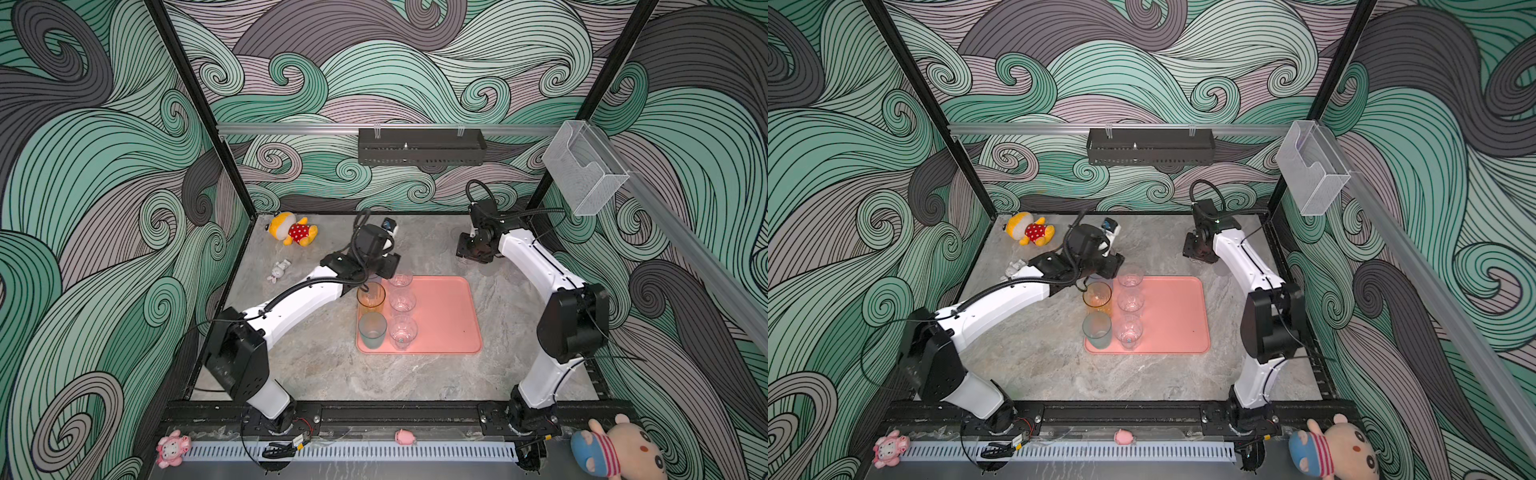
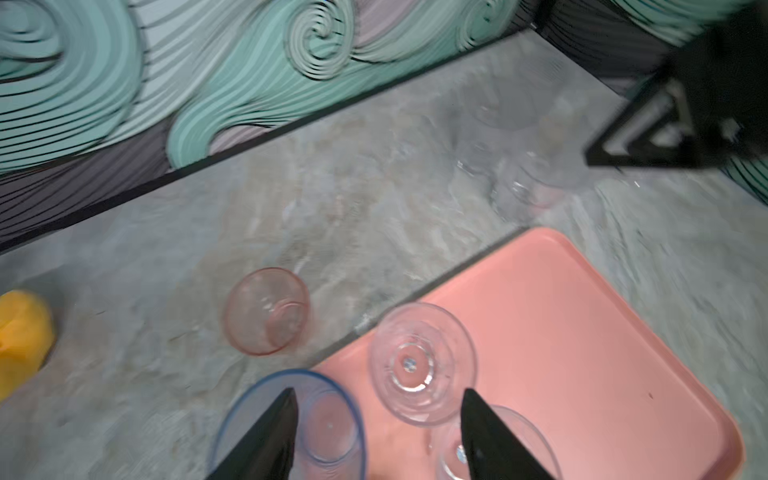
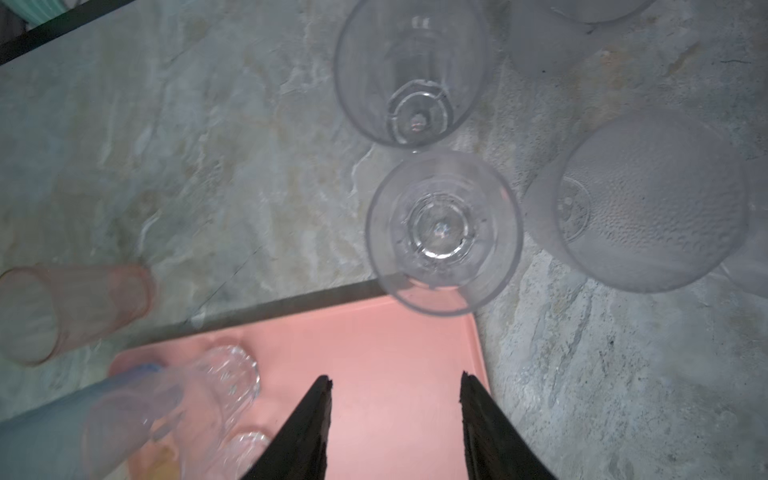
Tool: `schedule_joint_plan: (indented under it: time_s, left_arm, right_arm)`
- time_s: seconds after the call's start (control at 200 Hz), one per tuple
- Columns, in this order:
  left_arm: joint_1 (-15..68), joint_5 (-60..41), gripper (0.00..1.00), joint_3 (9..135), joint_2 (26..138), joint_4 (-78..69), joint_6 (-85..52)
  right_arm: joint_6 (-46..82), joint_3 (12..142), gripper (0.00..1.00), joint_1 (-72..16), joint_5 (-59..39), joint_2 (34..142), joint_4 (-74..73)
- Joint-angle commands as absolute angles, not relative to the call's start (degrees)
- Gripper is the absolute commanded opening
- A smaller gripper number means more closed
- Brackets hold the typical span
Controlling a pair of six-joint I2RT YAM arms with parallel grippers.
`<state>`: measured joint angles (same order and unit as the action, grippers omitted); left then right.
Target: Place the glasses into the tray
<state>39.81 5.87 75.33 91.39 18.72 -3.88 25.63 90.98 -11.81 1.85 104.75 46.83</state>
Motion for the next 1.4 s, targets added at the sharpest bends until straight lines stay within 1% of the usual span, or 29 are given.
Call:
schedule_joint_plan:
  time_s: [0.0,0.08,0.21,0.395,0.615,0.69,0.795,0.95,1.116,1.221,1.296,1.396]
  left_arm:
    - [40.5,-0.4,0.63,77.3,91.7,18.4,-0.1]
    - [41.3,-2.2,0.63,75.8,91.9,15.9,0.9]
    - [41.6,-2.5,0.62,75.4,93.1,15.8,1.7]
    - [41.6,-1.1,0.62,75.0,93.2,16.2,1.8]
    - [41.5,0.5,0.62,74.9,93.5,16.3,1.5]
    - [41.5,0.5,0.62,75.1,93.6,16.3,1.2]
    - [41.5,1.1,0.62,74.9,93.0,16.4,1.0]
    - [41.5,3.6,0.62,74.3,92.4,16.5,1.2]
    - [41.5,3.3,0.62,74.4,92.1,16.1,0.7]
    - [41.5,3.7,0.62,74.4,91.6,16.4,0.6]
    - [41.5,6.2,0.62,74.3,91.0,16.7,0.2]
    - [41.1,12.7,0.62,74.5,90.4,16.4,-2.3]
  right_arm:
    - [27.9,92.7,0.49,-10.7,2.0,106.7,46.8]
    - [28.6,92.4,0.49,-9.8,2.4,107.6,46.3]
    - [28.5,92.5,0.47,-8.9,2.9,109.2,46.0]
    - [28.7,91.7,0.43,-7.8,3.4,110.6,45.9]
    - [28.5,90.8,0.42,-7.5,3.9,110.9,45.2]
    - [28.4,90.8,0.39,-7.4,4.3,112.0,44.5]
    - [28.5,90.7,0.31,-7.3,4.2,113.0,43.7]
    - [28.6,89.3,0.22,-7.3,4.4,112.8,42.4]
    - [28.3,88.2,0.17,-7.3,4.8,112.8,41.6]
    - [27.7,87.8,0.11,-7.8,5.5,111.5,42.0]
    - [26.8,87.5,0.07,-8.8,7.4,109.1,42.4]
    - [25.7,87.6,0.05,-10.5,8.8,106.2,44.0]
